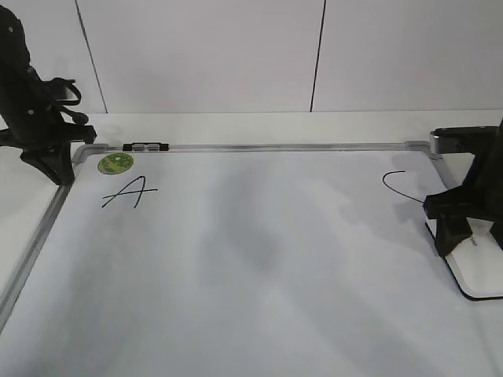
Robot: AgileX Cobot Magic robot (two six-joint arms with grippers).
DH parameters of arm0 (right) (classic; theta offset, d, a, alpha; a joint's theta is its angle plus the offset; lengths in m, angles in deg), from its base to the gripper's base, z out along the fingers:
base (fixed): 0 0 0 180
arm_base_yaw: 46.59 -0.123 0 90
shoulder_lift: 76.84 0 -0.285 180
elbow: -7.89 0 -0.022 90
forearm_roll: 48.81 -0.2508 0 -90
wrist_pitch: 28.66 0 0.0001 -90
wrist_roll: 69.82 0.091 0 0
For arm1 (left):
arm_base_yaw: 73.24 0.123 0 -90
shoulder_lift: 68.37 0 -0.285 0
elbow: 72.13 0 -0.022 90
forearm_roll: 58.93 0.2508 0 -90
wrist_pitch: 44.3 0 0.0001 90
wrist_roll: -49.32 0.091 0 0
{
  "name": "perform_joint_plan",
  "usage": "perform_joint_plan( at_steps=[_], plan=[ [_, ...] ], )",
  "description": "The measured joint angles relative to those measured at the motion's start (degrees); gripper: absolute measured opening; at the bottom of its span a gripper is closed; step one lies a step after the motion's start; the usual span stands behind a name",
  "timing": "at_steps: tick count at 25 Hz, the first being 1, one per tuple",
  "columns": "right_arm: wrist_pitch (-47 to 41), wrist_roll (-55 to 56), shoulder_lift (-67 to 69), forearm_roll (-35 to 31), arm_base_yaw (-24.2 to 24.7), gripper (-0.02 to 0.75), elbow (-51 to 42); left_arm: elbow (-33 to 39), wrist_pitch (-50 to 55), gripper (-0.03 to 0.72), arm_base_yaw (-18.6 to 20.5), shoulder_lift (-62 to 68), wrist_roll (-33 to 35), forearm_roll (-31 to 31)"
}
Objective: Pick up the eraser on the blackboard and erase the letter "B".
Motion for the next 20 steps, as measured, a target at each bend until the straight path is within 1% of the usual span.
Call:
perform_joint_plan(
  at_steps=[4,9,13,20],
  plan=[
    [-0.11,0.52,0.0,-0.12,0.0,0.562,0.0,0.0,0.0,0.034,0.0,0.0,0.0,0.0],
    [-1.32,0.92,0.35,-0.34,0.0,0.639,0.0,0.0,0.0,0.034,0.0,0.0,0.0,0.0],
    [-2.54,0.96,0.44,-0.36,0.0,0.648,0.13,0.0,0.0,0.034,0.0,0.0,0.0,0.0],
    [-9.85,1.32,0.57,-0.36,0.0,0.645,5.37,0.0,0.0,0.034,0.0,0.0,0.0,0.0]
  ],
)
